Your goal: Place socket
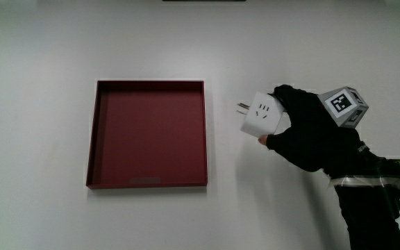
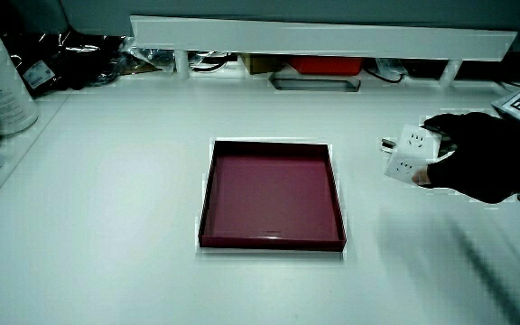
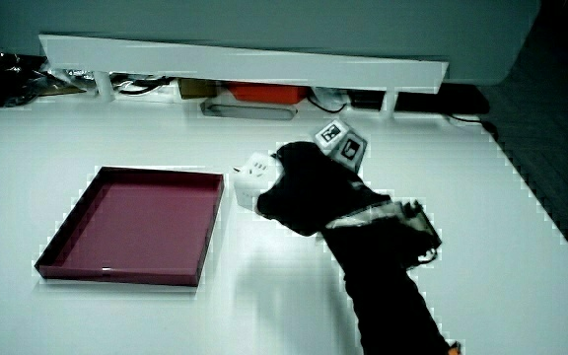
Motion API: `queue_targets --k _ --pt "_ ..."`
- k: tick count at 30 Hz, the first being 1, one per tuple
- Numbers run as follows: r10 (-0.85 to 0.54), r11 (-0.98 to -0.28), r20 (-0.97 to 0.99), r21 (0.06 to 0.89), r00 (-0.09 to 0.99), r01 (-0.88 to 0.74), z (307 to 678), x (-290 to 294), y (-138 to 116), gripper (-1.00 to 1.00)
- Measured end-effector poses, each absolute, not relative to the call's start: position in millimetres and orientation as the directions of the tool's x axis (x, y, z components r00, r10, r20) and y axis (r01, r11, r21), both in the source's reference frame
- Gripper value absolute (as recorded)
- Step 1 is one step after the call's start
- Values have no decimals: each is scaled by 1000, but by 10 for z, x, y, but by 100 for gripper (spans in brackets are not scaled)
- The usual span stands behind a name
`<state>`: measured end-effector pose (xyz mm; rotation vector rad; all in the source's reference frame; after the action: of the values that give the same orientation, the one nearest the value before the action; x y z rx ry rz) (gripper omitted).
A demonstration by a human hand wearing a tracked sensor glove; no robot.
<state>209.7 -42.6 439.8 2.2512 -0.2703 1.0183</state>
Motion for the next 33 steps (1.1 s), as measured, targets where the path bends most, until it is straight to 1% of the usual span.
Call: queue_targets --k 1,2,3,5,6,12,21,24,25,28,29,33 --pt "92 -768 695 505 713 -393 4416 2127 -430 0" --pt "53 -806 676 463 735 -368 4525 2177 -441 0" --pt "70 -809 671 471 738 -351 4538 2180 -439 0" --pt "119 -788 650 522 751 -328 4676 2245 -433 0" --pt "122 -798 645 516 755 -311 4743 2282 -432 0" --pt "192 -776 641 563 744 -285 4956 2371 -417 0" --pt "247 -747 609 615 754 -252 5282 2488 -347 0" --pt "277 -746 629 618 726 -250 5317 2536 -339 0" --pt "280 -744 627 620 727 -248 5288 2520 -341 0" --pt "297 -735 618 634 728 -239 5370 2561 -342 0" --pt "286 -740 626 625 725 -247 5349 2554 -340 0" --pt "301 -732 623 636 722 -244 5349 2560 -330 -25"
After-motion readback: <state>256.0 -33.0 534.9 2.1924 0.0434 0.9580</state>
